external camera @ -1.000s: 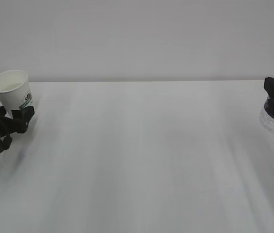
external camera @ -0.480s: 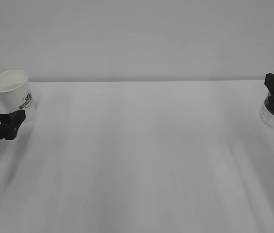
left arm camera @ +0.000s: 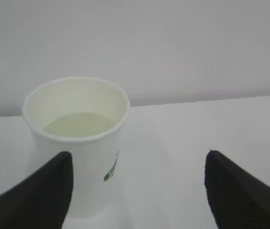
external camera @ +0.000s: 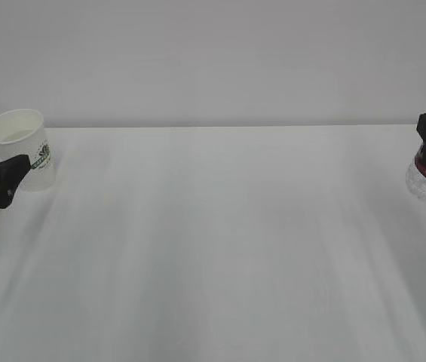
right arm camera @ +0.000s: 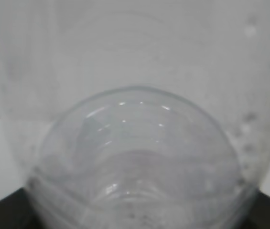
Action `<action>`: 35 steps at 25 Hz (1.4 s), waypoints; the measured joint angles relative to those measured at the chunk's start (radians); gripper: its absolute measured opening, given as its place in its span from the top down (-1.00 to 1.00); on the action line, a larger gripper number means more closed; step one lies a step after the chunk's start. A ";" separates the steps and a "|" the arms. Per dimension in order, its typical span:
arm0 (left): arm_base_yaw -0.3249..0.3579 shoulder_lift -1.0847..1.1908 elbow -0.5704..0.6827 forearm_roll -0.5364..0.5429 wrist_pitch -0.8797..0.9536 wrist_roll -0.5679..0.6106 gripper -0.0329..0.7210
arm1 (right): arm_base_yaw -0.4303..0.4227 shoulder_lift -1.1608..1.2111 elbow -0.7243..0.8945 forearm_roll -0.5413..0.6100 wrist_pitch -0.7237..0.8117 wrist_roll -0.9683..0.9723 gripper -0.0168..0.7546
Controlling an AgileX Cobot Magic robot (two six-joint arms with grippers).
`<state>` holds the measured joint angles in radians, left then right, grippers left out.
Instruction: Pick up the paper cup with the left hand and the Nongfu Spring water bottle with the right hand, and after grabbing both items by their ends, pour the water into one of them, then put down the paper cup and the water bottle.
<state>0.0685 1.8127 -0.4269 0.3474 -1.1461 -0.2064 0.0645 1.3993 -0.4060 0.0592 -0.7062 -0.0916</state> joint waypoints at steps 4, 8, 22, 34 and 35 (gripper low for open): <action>0.000 -0.056 0.000 0.011 0.000 0.000 -0.73 | 0.000 0.035 0.000 0.007 0.000 0.000 -0.35; 0.000 -0.091 0.000 0.018 -0.001 0.000 -0.71 | 0.000 0.095 0.000 0.007 -0.014 0.000 -0.35; 0.000 -0.116 0.001 0.050 -0.002 0.000 -0.66 | 0.000 0.246 -0.080 -0.010 -0.069 0.000 -0.35; 0.000 -0.117 0.005 0.052 -0.002 0.002 -0.65 | 0.000 0.338 -0.159 -0.020 -0.073 0.000 -0.35; 0.000 -0.117 0.005 0.052 -0.002 0.002 -0.65 | 0.000 0.350 -0.165 -0.025 -0.073 0.000 -0.35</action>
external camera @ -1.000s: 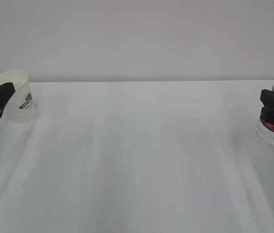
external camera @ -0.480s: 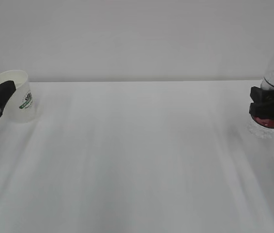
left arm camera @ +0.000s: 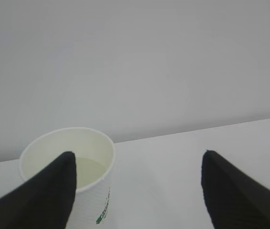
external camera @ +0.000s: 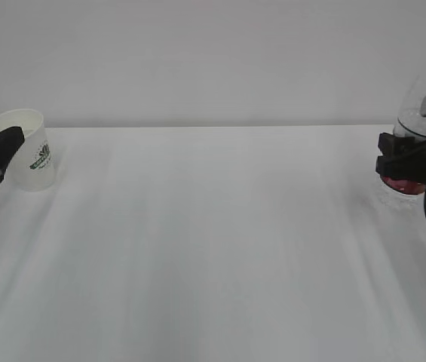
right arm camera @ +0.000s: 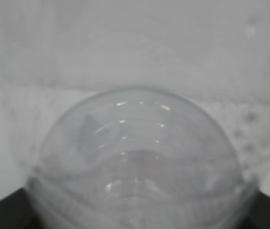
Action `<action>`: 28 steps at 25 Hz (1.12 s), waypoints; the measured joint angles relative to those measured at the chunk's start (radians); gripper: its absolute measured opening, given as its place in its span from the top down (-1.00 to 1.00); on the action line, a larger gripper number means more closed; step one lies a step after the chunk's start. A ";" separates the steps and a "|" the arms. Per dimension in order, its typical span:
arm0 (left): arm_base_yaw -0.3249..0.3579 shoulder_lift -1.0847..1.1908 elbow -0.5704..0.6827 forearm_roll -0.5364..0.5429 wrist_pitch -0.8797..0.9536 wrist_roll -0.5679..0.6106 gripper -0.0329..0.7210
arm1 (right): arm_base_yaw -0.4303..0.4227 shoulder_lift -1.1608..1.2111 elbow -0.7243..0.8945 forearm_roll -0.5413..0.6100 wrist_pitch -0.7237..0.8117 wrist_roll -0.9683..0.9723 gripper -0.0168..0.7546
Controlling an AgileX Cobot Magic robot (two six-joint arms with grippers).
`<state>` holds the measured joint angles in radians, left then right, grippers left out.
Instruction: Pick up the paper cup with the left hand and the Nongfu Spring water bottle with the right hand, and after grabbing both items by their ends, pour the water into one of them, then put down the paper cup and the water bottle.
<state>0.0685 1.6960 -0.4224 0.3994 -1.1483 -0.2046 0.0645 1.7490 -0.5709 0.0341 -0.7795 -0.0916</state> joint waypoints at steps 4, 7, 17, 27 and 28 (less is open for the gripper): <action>0.000 0.000 0.000 0.000 0.000 0.000 -0.65 | 0.000 0.045 -0.025 -0.009 0.000 0.000 -0.35; 0.000 0.000 0.000 0.000 0.000 0.000 -0.65 | 0.000 0.070 -0.043 -0.013 0.000 0.000 -0.35; 0.000 0.000 0.000 0.000 0.000 0.000 -0.65 | 0.000 0.153 -0.101 -0.013 -0.004 0.000 -0.35; 0.000 0.000 0.000 0.000 0.000 0.000 -0.65 | 0.000 0.241 -0.174 -0.013 -0.031 0.000 -0.35; 0.000 0.000 0.000 0.000 0.000 0.000 -0.65 | 0.000 0.250 -0.182 -0.013 -0.033 0.000 -0.35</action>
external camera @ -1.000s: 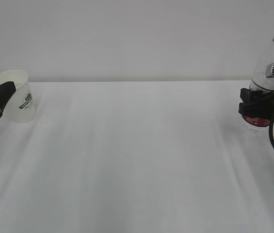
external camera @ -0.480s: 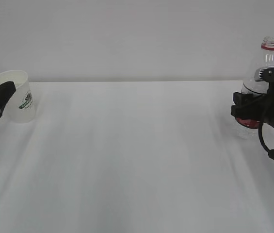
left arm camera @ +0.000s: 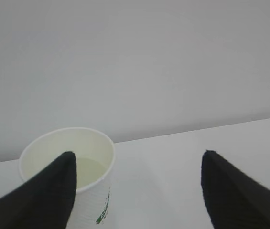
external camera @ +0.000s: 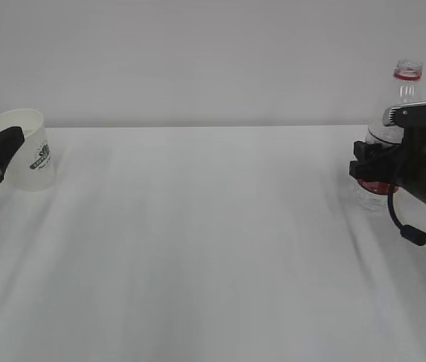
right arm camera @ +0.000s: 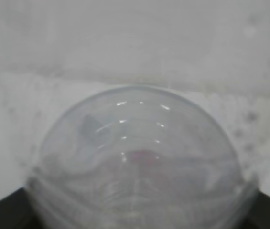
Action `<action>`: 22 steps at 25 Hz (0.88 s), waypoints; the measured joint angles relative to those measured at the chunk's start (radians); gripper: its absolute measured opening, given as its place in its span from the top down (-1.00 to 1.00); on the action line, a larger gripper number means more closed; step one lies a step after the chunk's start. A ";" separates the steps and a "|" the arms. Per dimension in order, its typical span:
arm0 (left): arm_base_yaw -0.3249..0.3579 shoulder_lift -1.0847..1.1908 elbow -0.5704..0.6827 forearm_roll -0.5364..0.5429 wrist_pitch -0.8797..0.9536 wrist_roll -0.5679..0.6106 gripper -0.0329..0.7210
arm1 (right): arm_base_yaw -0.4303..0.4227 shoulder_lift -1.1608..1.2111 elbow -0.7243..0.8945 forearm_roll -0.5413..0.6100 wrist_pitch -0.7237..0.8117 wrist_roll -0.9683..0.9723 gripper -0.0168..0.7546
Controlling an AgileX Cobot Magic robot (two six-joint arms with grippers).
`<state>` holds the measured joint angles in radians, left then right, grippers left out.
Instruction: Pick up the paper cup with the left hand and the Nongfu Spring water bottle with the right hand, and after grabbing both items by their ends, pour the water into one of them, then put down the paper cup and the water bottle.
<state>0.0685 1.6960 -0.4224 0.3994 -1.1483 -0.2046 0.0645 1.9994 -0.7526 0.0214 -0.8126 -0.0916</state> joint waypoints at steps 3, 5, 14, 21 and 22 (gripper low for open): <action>0.000 0.000 0.000 0.000 0.000 0.000 -0.65 | 0.000 0.018 -0.014 -0.001 -0.023 0.000 -0.35; 0.000 0.000 0.000 0.000 0.000 0.000 -0.65 | 0.000 0.026 -0.014 -0.001 -0.038 0.000 -0.35; 0.000 0.000 0.000 0.000 0.000 0.000 -0.65 | 0.000 0.030 -0.016 -0.021 -0.041 0.000 -0.35; 0.000 0.000 0.000 0.000 0.000 0.000 -0.64 | 0.000 0.030 -0.016 -0.048 -0.081 0.000 -0.68; 0.000 0.000 0.000 0.000 0.000 0.000 -0.64 | 0.000 0.030 -0.016 -0.048 -0.088 0.000 -0.71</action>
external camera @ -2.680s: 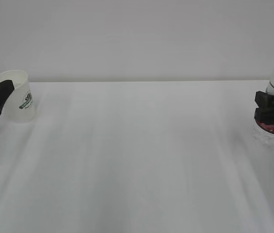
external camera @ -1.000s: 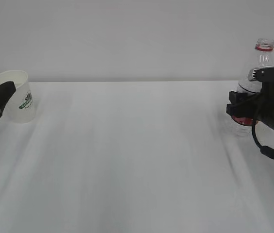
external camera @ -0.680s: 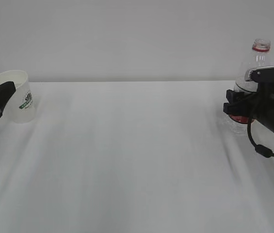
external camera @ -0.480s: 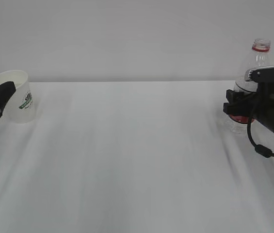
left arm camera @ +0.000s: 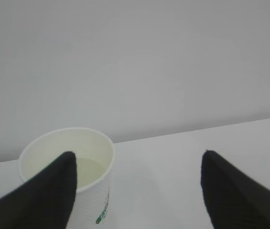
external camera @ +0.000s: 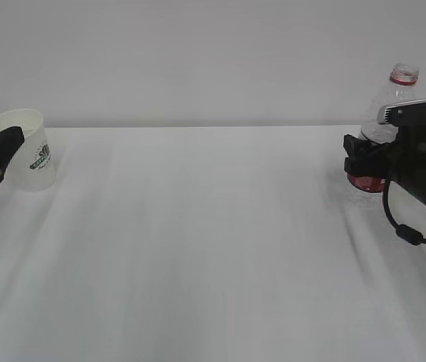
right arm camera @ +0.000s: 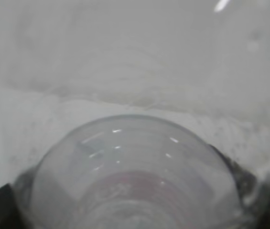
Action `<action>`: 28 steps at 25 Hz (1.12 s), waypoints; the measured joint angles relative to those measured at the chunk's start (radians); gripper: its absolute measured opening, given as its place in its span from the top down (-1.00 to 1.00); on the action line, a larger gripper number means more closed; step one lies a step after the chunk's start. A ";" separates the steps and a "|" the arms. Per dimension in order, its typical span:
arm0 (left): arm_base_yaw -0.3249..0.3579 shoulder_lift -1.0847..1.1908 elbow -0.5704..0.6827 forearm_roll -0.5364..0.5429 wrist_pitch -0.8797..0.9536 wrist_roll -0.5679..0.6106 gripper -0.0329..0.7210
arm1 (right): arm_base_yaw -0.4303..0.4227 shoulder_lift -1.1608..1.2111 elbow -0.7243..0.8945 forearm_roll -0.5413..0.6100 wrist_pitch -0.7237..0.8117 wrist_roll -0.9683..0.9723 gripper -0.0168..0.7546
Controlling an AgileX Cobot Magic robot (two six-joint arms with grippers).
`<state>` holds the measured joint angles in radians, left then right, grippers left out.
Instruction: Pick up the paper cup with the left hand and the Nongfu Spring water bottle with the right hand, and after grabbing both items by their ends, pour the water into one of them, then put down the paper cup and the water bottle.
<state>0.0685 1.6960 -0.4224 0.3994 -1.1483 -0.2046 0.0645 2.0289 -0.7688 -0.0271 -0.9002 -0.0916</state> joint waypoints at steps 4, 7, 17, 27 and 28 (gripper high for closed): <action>0.000 0.000 0.000 0.000 0.000 0.000 -0.64 | 0.000 0.000 0.000 0.000 -0.002 0.000 -0.74; 0.000 0.000 0.000 0.000 0.000 0.000 -0.64 | 0.000 0.000 0.000 0.000 -0.011 0.000 -0.75; 0.000 -0.002 0.000 0.000 0.000 0.000 -0.62 | 0.000 -0.023 0.071 0.002 -0.095 0.000 -0.76; 0.000 -0.002 0.000 0.000 0.000 0.000 -0.62 | 0.000 -0.097 0.134 0.027 -0.108 0.000 -0.76; 0.000 -0.002 0.000 0.000 0.000 0.000 -0.62 | 0.000 -0.103 0.143 0.020 -0.108 0.000 -0.76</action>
<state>0.0685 1.6943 -0.4224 0.3994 -1.1483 -0.2046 0.0645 1.9264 -0.6254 -0.0067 -1.0084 -0.0916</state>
